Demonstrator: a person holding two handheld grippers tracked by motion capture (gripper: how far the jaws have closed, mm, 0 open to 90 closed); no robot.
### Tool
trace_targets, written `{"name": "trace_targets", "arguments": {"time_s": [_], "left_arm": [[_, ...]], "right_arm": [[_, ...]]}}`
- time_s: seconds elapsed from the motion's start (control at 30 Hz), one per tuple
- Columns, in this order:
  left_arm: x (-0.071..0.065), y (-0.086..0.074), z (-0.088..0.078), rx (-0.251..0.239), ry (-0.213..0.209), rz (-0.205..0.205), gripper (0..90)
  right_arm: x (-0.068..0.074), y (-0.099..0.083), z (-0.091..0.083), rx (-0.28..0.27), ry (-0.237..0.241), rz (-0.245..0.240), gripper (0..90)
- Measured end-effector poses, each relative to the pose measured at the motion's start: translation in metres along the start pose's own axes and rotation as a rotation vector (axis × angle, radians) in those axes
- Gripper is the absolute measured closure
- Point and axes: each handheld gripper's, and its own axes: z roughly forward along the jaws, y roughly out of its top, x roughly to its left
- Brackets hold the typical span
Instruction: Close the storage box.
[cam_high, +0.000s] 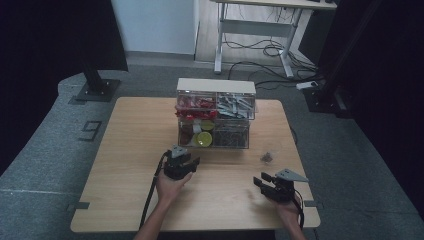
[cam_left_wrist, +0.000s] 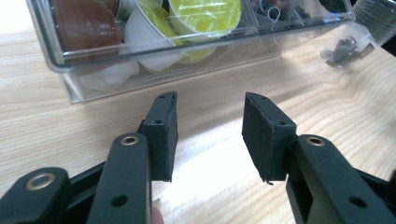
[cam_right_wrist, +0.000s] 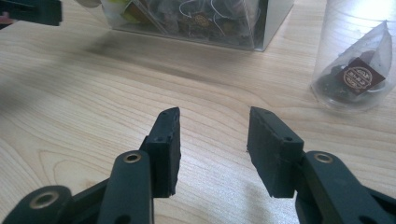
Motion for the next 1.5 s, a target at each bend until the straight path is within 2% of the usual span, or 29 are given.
{"name": "trace_targets", "arguments": {"time_s": [0.13, 0.37, 0.6, 0.87, 1.03, 1.13, 1.5], "left_arm": [[-0.002, -0.007, -0.008, 0.0, 0.015, 0.029, 54.7], [0.001, -0.018, -0.026, 0.006, 0.025, 0.048, 53.7], [0.013, -0.038, -0.049, 0.012, 0.026, 0.025, 53.7], [0.026, -0.057, -0.063, 0.027, 0.001, -0.006, 53.3], [0.032, -0.067, -0.065, 0.053, -0.011, -0.009, 52.9], [0.037, -0.07, -0.064, 0.07, -0.009, -0.02, 52.6], [0.037, -0.074, -0.054, 0.113, 0.003, -0.01, 51.6]], "right_arm": [[-0.001, -0.001, 0.0, 0.006, -0.002, 0.002, 52.0], [-0.006, -0.003, -0.001, 0.018, -0.005, 0.001, 49.2], [-0.015, -0.009, -0.009, 0.015, -0.024, 0.009, 48.7], [-0.023, -0.019, -0.021, 0.014, -0.046, 0.016, 48.0], [-0.028, -0.029, -0.028, 0.024, -0.065, 0.016, 47.4], [-0.03, -0.029, -0.029, 0.023, -0.07, 0.02, 47.2], [-0.029, -0.027, -0.025, 0.041, -0.059, 0.006, 44.9]]}}
